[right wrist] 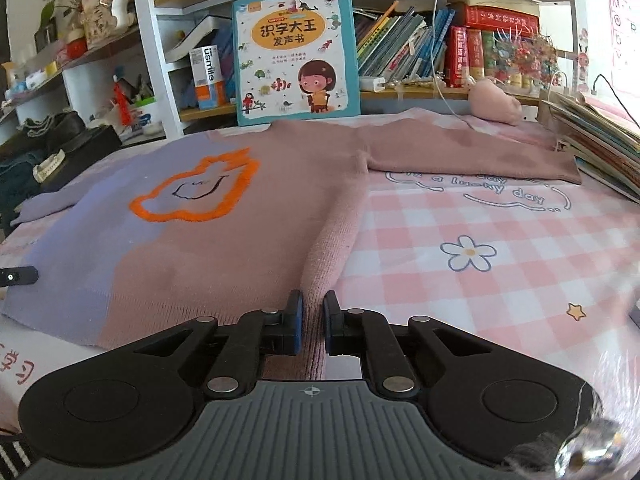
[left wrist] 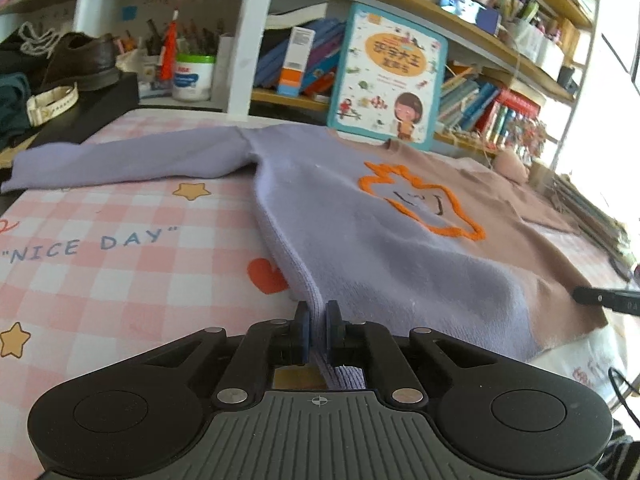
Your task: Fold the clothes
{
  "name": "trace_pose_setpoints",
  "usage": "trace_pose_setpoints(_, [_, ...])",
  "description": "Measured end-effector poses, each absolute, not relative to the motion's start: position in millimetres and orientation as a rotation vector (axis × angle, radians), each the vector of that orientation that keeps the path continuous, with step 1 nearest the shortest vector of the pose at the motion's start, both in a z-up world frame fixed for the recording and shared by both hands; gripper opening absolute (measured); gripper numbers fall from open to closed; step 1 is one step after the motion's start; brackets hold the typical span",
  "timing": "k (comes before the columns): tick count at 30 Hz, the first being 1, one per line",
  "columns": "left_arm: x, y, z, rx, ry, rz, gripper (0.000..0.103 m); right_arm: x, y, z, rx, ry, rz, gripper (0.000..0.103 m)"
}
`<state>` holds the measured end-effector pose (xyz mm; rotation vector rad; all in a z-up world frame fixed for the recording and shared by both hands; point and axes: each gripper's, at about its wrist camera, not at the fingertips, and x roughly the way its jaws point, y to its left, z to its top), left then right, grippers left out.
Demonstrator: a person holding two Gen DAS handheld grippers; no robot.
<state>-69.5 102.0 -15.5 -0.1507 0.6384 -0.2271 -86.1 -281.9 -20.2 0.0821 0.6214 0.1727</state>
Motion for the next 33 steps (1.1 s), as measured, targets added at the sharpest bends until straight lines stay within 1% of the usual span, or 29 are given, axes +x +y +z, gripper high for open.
trace_pose_setpoints(15, [-69.2,106.8,-17.0,-0.17,0.64,-0.239,0.006,-91.3,-289.4,-23.7,0.135,0.623,0.175,0.009])
trace_pose_setpoints(27, [-72.7,105.1,-14.8,-0.166,0.64,-0.238,0.006,-91.5,-286.1,-24.1,0.106,0.619,0.168,0.009])
trace_pose_setpoints(30, [-73.9,104.1,-14.6,-0.151,0.641,-0.236,0.007,-91.1,-286.4,-24.0,0.105,0.62,0.167,0.01])
trace_pose_setpoints(33, [-75.5,103.2,-13.4,-0.14,0.634,-0.228,0.012,-91.0,-285.3,-23.9,0.095,0.62,0.162,0.012])
